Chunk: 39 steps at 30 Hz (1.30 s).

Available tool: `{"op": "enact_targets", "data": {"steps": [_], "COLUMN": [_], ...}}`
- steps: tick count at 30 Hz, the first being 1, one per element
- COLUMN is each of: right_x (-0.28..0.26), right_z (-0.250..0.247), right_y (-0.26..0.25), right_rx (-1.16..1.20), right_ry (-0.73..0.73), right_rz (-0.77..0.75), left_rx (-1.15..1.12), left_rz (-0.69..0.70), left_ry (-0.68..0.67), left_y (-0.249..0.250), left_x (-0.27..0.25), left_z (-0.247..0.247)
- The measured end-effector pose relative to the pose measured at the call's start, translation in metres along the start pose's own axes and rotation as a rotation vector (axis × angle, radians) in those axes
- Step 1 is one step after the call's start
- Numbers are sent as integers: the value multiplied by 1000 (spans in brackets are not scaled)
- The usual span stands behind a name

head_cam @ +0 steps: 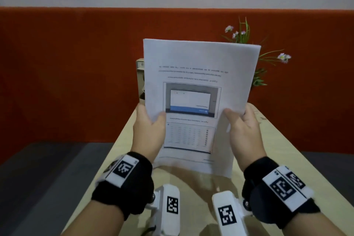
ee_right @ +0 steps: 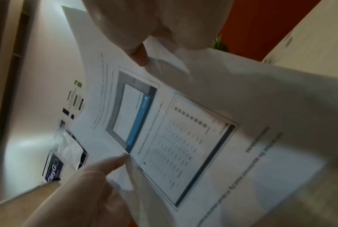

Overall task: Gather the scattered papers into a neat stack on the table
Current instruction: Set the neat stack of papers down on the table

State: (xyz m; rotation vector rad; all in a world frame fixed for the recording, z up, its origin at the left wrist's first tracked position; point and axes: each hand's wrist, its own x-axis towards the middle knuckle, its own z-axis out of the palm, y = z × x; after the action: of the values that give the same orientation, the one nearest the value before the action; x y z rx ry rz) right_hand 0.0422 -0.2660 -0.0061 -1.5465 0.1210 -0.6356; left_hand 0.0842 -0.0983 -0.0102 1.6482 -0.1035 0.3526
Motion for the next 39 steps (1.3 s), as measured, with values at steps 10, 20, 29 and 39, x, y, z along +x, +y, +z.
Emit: {"op": "enact_targets", "data": {"steps": [10, 20, 29, 39], "right_x": [-1, -6, -34, -30], "right_z": [8, 37, 63, 56], "right_y": [5, -23, 20, 38], "right_rx": [-210, -604, -822, -1021], "right_ry": [-106, -418, -586, -642], "right_rz": [71, 155, 448, 560], "left_rx": [204, 601, 896, 1026], "left_rz": [-31, -75, -273, -384], "left_ry": [-18, -155, -386, -509], "left_y": [-6, 26, -40, -61], "left_x": [-4, 16, 3, 11], "left_z": [-14, -117, -140, -134]}}
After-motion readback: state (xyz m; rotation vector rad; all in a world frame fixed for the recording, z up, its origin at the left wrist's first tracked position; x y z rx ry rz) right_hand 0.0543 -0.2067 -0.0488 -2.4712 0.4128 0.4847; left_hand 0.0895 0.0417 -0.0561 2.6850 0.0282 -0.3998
